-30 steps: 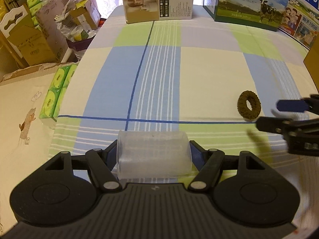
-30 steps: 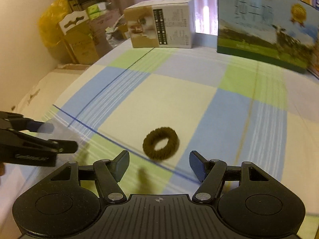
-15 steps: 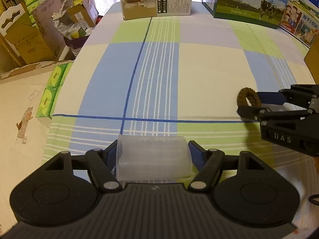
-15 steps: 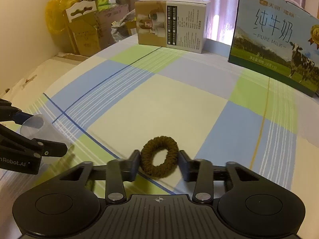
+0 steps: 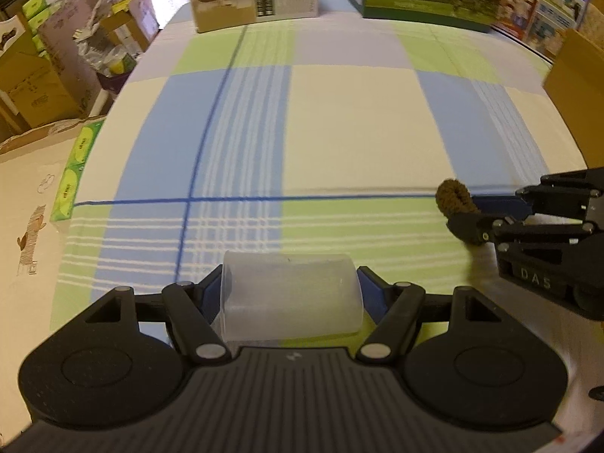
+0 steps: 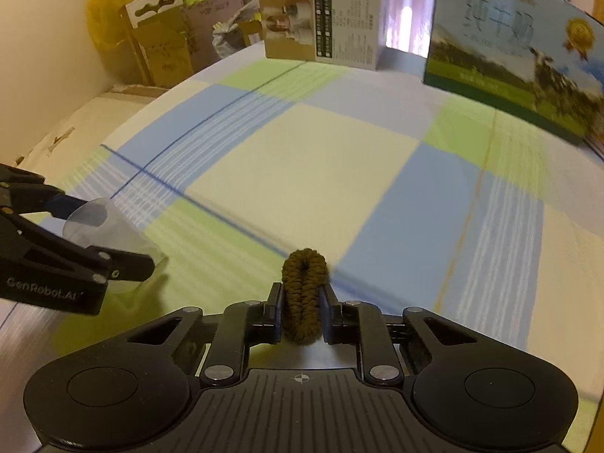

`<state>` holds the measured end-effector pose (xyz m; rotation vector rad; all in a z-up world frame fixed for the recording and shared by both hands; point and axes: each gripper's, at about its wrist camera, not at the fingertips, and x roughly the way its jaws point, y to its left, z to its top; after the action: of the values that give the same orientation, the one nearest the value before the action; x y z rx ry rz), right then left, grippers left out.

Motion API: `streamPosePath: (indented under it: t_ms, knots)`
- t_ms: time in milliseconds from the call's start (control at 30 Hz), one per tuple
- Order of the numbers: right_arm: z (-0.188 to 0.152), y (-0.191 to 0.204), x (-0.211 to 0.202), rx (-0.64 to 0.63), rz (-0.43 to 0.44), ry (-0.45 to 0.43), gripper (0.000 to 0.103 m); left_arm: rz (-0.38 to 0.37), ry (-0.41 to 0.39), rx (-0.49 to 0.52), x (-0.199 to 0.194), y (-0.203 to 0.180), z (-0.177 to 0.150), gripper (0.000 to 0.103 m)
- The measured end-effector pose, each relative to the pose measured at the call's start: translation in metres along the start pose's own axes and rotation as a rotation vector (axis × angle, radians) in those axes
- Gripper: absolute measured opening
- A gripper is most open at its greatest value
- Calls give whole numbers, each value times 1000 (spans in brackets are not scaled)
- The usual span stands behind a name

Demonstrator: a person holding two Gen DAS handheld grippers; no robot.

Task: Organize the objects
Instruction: 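Grasp the brown fuzzy hair tie with the right tool while the left tool holds the cup, then carry the plastic cup and hair tie with both tools over the cardboard box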

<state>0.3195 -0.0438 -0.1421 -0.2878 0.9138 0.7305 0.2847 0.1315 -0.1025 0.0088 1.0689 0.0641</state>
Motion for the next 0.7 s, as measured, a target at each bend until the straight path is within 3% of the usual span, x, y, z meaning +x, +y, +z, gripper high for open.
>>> streamPosePath:
  t_ms: [700]
  knots:
    - [-117, -2, -105, 136, -49, 46, 16, -129, 41, 172, -31, -79, -51, 69]
